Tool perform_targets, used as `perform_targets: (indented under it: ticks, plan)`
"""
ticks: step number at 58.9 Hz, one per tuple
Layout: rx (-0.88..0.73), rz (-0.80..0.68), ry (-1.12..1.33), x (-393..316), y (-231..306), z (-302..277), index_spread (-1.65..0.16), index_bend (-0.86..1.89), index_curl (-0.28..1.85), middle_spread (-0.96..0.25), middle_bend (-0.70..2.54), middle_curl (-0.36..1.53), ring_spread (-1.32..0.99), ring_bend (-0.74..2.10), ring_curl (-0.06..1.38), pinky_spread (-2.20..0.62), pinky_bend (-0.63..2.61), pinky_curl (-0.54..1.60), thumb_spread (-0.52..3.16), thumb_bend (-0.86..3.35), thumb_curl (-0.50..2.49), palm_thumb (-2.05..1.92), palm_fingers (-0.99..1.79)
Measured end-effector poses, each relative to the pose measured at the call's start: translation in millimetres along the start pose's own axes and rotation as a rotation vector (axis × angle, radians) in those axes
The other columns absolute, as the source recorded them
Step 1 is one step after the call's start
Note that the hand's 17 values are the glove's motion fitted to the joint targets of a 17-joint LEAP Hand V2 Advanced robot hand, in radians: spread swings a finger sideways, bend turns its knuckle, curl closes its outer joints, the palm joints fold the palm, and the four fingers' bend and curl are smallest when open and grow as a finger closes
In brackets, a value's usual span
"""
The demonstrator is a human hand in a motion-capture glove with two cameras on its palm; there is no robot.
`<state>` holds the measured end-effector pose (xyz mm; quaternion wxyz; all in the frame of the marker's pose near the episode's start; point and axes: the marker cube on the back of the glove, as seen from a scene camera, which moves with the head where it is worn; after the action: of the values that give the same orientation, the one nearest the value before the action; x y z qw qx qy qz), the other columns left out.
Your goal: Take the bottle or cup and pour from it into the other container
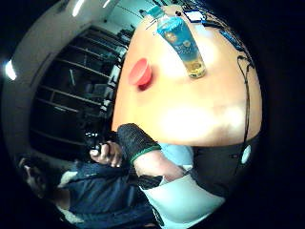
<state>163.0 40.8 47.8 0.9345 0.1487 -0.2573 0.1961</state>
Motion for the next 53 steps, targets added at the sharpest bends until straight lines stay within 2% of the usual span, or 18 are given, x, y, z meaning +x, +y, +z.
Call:
perform_targets:
  ticks: [3,18,28,34,43,53]
  plan:
    - [-0.096,-0.051,-0.085,10,-8,5,-0.29,0.12,0.24,0.04,0.18,0.31,0.21,0.24,0.27,0.37,0.6,0.3,0.9,-0.03,0.34,0.23,0.2]
    - [-0.075,-0.039,-0.393,41,-79,48,-0.26,0.15,0.25,0.1,0.18,0.3,0.22,0.26,0.27,0.38,0.64,0.3,0.84,-0.03,0.36,0.29,0.12]
    - [-0.142,-0.017,-0.7,46,-140,78,-0.24,0.16,0.26,0.12,0.19,0.3,0.23,0.25,0.27,0.38,0.63,0.3,0.81,-0.03,0.37,0.33,0.12]
    - [-0.198,-0.056,-0.84,41,-161,98,-0.23,0.17,0.27,0.12,0.19,0.3,0.23,0.24,0.27,0.38,0.63,0.29,0.8,-0.02,0.37,0.37,0.13]
    - [-0.31,-0.165,-0.984,27,-176,127,-0.24,0.16,0.28,0.06,0.24,0.32,0.2,0.25,0.27,0.36,0.58,0.27,0.77,-0.03,0.38,0.44,0.27]
    - [-0.376,-0.241,-1.0,15,-187,137,-0.3,0.14,0.28,-0.08,0.29,0.34,0.1,0.34,0.29,0.31,0.56,0.26,0.73,-0.03,0.39,0.5,0.65]
